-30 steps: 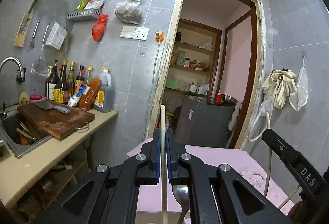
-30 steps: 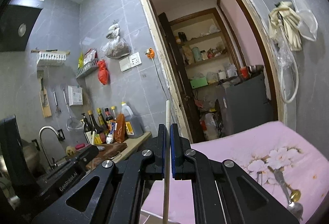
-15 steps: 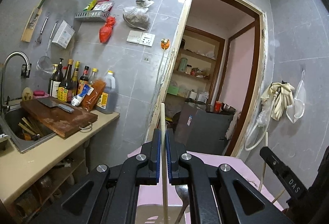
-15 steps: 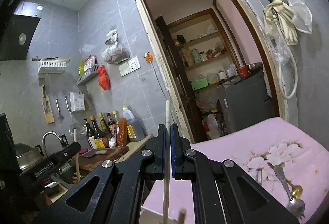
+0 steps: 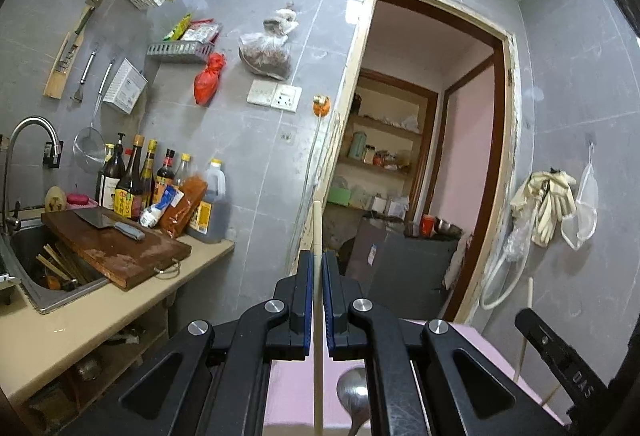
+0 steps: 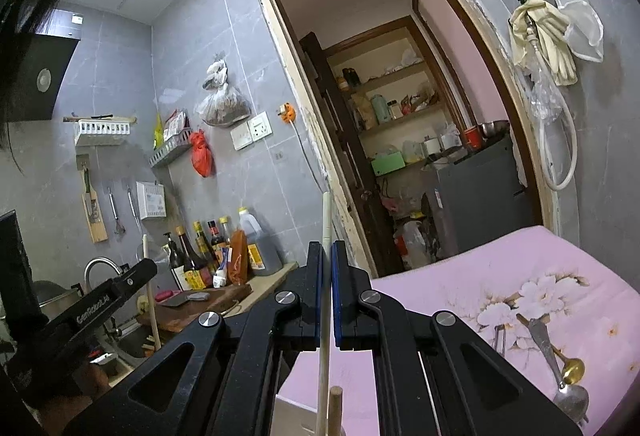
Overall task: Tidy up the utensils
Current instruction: 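Lift the chopsticks with both tools and carry them over the white caddy, then open the right tool to drop its chopstick into the caddy while the left tool lowers its chopstick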
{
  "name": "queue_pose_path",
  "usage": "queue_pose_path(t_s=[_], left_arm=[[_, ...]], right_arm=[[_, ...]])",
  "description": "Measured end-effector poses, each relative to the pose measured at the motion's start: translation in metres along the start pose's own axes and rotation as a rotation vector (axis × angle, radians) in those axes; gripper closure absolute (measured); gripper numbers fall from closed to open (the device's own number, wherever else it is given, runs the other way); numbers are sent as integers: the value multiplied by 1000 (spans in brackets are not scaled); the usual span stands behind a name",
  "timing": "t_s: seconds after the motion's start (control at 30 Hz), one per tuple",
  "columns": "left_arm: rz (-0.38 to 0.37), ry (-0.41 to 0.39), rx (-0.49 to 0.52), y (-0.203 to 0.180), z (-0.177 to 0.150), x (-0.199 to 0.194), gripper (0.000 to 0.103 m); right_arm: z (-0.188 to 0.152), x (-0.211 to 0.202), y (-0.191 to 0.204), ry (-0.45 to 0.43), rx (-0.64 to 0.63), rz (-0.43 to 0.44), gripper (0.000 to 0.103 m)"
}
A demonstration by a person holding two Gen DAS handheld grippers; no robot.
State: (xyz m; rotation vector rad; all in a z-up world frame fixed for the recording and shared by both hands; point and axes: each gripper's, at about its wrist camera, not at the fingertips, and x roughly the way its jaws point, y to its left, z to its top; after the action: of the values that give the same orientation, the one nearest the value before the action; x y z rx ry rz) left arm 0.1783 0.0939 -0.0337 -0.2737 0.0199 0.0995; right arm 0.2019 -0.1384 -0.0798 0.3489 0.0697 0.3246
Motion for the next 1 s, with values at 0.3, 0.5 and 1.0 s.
queue_pose_path(t_s=[0.3, 0.5, 1.0], left_arm=[[33, -9, 0, -2, -17, 2, 98], [21, 21, 37, -10, -25, 1, 98], [-79, 164, 89, -21, -28, -9, 91]], right_arm=[[-7, -3, 11, -9, -71, -4, 99], [-2, -7, 17, -26, -119, 14, 99], [2, -8, 2, 66, -64, 23, 67]])
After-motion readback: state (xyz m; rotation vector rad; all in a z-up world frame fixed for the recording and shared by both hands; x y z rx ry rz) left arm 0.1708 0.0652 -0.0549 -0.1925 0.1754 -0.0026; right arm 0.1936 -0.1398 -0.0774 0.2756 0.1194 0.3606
